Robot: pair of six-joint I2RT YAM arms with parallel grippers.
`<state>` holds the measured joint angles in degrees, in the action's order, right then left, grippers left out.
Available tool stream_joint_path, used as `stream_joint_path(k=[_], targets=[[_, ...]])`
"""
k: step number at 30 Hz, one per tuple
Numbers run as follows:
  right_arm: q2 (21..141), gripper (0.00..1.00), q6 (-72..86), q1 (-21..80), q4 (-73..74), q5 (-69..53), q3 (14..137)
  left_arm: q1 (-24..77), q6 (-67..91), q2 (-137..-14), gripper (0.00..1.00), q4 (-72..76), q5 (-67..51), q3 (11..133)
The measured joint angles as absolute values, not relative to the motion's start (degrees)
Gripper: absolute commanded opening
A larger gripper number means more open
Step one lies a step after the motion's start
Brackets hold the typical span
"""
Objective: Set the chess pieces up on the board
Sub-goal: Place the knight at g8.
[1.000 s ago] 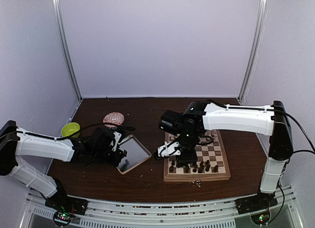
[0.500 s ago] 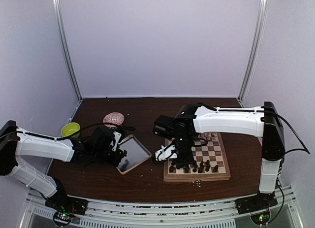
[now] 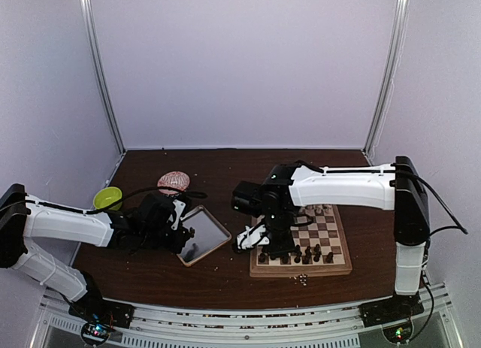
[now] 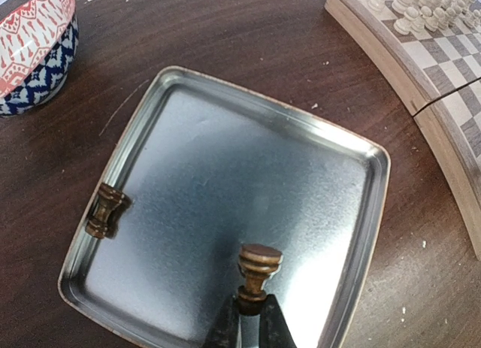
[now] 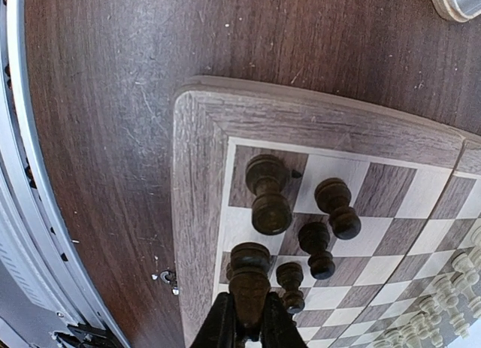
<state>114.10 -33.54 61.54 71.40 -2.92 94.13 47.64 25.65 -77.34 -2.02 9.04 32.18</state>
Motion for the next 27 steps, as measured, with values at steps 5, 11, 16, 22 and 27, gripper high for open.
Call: stream_joint_path(k=[5, 11, 16, 22, 27], targets=[[115.0, 0.15, -33.5, 61.8, 71.4, -2.7, 94.1, 47.6, 25.6, -77.4, 0.02, -1.7, 9.0, 32.2], [115.9, 0.15, -33.5, 61.8, 71.4, -2.5, 94.1, 47.5, 25.6, -77.6, 0.02, -1.5, 9.0, 32.2], [116.8, 0.16, -33.6, 61.8, 71.4, -2.3, 94.1, 47.3, 25.6, -77.8, 0.02, -1.4, 8.9, 32.2], [117.1, 0.22, -33.7, 61.9, 71.3, -1.8, 94.1, 47.3, 25.6, -78.4, 0.02, -1.3, 8.8, 32.2], [117.1, 0.27, -34.0, 61.9, 71.3, -1.4, 94.1, 47.3, 25.6, -78.5, 0.02, -1.3, 8.7, 32.2]])
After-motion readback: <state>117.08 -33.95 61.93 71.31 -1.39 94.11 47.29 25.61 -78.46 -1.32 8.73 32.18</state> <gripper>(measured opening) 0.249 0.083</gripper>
